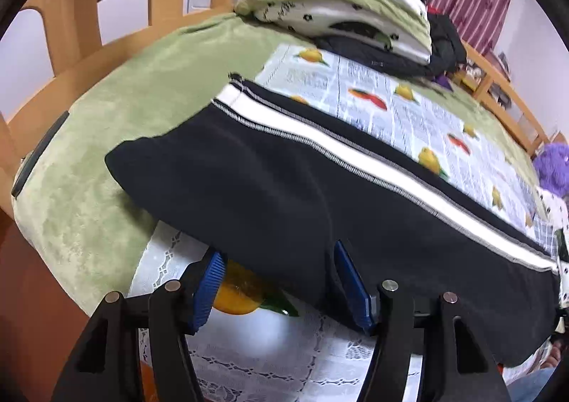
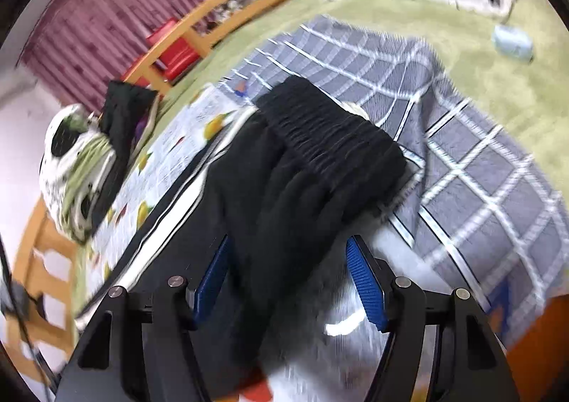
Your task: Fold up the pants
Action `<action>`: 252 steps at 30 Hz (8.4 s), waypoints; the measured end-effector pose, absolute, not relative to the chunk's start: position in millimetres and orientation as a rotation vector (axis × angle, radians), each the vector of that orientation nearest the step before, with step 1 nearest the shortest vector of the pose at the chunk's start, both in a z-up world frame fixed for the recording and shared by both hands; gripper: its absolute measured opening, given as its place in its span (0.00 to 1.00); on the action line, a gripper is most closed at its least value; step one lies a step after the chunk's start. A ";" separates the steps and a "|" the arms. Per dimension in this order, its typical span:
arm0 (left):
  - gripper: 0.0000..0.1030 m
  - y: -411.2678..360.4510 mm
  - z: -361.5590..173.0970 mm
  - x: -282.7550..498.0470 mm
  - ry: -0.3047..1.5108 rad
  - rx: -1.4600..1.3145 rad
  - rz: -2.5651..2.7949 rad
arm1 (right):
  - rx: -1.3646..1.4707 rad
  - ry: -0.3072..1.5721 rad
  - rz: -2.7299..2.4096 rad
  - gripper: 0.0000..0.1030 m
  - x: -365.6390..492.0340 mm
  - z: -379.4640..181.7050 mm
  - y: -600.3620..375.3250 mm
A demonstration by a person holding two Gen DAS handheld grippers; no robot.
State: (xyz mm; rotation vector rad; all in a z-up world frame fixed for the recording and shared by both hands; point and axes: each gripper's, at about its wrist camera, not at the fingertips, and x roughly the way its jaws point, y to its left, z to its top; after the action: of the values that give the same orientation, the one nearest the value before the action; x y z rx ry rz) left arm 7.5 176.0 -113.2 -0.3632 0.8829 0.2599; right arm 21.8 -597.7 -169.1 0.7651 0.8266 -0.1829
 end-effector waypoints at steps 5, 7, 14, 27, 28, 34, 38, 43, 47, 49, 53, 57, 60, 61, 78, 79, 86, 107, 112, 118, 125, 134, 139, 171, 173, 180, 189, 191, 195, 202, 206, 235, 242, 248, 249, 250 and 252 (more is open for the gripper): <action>0.59 177.0 -103.6 11.4 0.874 -0.383 0.262 | 0.705 0.791 -0.232 0.37 52.2 -150.1 -601.3; 0.59 176.6 -97.1 9.7 0.855 -0.378 0.258 | 0.606 0.693 -0.180 0.35 45.5 -112.4 -602.9; 0.59 181.5 -81.9 0.3 0.785 -0.340 0.267 | 0.603 0.937 -0.309 0.47 49.8 -145.9 -647.0; 0.59 193.6 -77.1 76.0 0.838 -0.202 0.199 | 0.272 0.825 -0.234 0.56 76.7 -61.6 -552.4; 0.59 193.9 -79.0 86.6 0.847 -0.197 0.200 | 0.213 0.836 -0.181 0.57 102.4 -60.6 -526.7; 0.59 203.1 -96.7 141.4 0.930 -0.161 0.226 | -0.026 0.952 0.080 0.57 182.5 -89.7 -417.8; 0.59 215.3 -112.4 169.5 0.977 -0.125 0.259 | -0.174 0.989 0.229 0.57 214.1 -112.0 -362.7; 0.59 224.1 -132.4 197.4 1.012 -0.124 0.242 | -0.252 1.050 0.312 0.57 242.2 -141.5 -338.9; 0.24 223.5 -140.3 204.8 1.031 -0.107 0.240 | -0.306 1.070 0.359 0.06 240.9 -155.4 -326.2; 0.20 226.6 -131.1 197.9 0.995 -0.138 0.203 | -0.306 1.009 0.370 0.04 230.5 -141.2 -326.9; 0.20 236.1 -110.4 192.2 0.915 -0.209 0.147 | -0.202 0.912 0.389 0.04 222.4 -116.4 -342.9; 0.20 237.9 -126.5 211.7 0.932 -0.221 0.173 | -0.187 0.981 0.323 0.03 247.2 -146.8 -335.8; 0.29 233.1 -146.2 219.7 0.995 -0.166 0.214 | -0.176 0.990 0.281 0.07 252.3 -164.0 -333.1; 0.34 231.2 -145.5 218.1 0.994 -0.141 0.227 | -0.156 0.983 0.279 0.09 250.8 -160.7 -335.1; 0.59 187.5 -158.7 210.9 0.988 -0.112 0.153 | -0.016 0.940 -0.138 0.30 243.2 -163.5 -462.5; 0.59 188.5 -156.2 210.1 0.986 -0.123 0.151 | -0.003 0.944 -0.145 0.30 246.9 -163.0 -463.4; 0.59 190.4 -131.4 171.1 0.999 -0.195 0.123 | 0.121 0.941 -0.182 0.32 230.4 -142.8 -462.7; 0.46 255.2 -165.0 18.7 0.883 -0.685 0.052 | 0.152 0.850 0.038 0.43 110.5 -27.7 -329.7; 0.42 270.6 -180.5 36.3 0.842 -0.773 0.088 | 0.128 0.904 0.059 0.43 116.3 -34.0 -309.2; 0.39 291.7 -186.3 43.7 0.783 -0.853 0.168 | 0.087 0.945 0.082 0.43 120.6 -60.9 -290.1; 0.24 274.3 -139.2 53.8 0.779 -0.688 0.183 | 0.140 0.946 0.095 0.43 116.1 -69.2 -300.5; 0.23 131.8 -8.1 69.4 0.676 -0.253 0.046 | 0.123 0.876 -0.010 0.43 97.9 -66.4 -339.5; 0.21 13.1 2.0 73.8 0.683 -0.154 -0.141 | 0.256 0.897 -0.043 0.43 88.4 -70.8 -383.2; 0.66 14.2 -1.9 32.9 0.723 -0.063 -0.118 | 0.258 1.064 0.187 0.68 91.9 -120.1 -332.9; 0.67 31.8 -13.2 30.3 0.702 -0.117 -0.110 | 0.256 1.128 0.183 0.68 102.7 -146.8 -323.1; 0.67 53.1 -50.2 42.0 0.799 -0.229 -0.097 | 0.028 1.030 0.222 0.18 88.2 -157.8 -283.2; 0.67 44.7 -54.4 37.7 0.787 -0.143 -0.077 | 0.253 0.912 0.039 0.21 72.9 -112.6 -380.6; 0.67 42.9 -56.4 39.0 0.801 -0.141 -0.075 | 0.259 1.026 0.001 0.28 80.9 -143.0 -380.5; 0.67 35.6 -53.2 38.1 0.813 -0.167 -0.111 | 0.149 1.050 0.001 0.34 77.4 -153.2 -369.5; 0.67 11.1 -60.0 32.3 0.825 -0.030 -0.105 | 0.191 1.019 0.040 0.34 42.1 -137.5 -378.9; 0.67 -8.6 -81.7 30.1 0.916 0.070 -0.162 | 0.070 1.041 0.028 0.34 39.1 -147.1 -364.4; 0.16 -46.5 -146.8 6.7 0.971 0.063 -0.173 | 0.265 1.028 0.095 0.19 35.8 -153.1 -387.6; 0.45 -41.6 -134.9 -16.3 0.993 0.123 -0.161 | 0.148 1.013 0.108 0.34 25.0 -138.4 -381.9; 0.46 -25.8 -104.9 -21.0 0.911 -0.030 -0.234 | 0.152 0.818 0.138 0.34 7.2 -105.6 -381.1; 0.46 -30.1 -99.7 -14.1 0.899 -0.037 -0.244 | 0.144 0.808 0.145 0.34 8.9 -105.1 -375.1; 0.46 -35.4 -96.2 -6.3 0.885 -0.039 -0.262 | 0.124 0.801 0.158 0.34 11.6 -106.2 -367.0; 0.46 -46.9 -96.5 8.9 0.880 -0.035 -0.281 | 0.090 0.809 0.181 0.32 13.7 -112.1 -357.3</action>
State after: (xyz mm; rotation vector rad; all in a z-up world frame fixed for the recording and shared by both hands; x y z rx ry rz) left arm 8.9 -46.9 -96.5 -0.0347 0.8800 -0.2814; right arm 13.7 -357.3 -112.1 0.0903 0.8091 0.1815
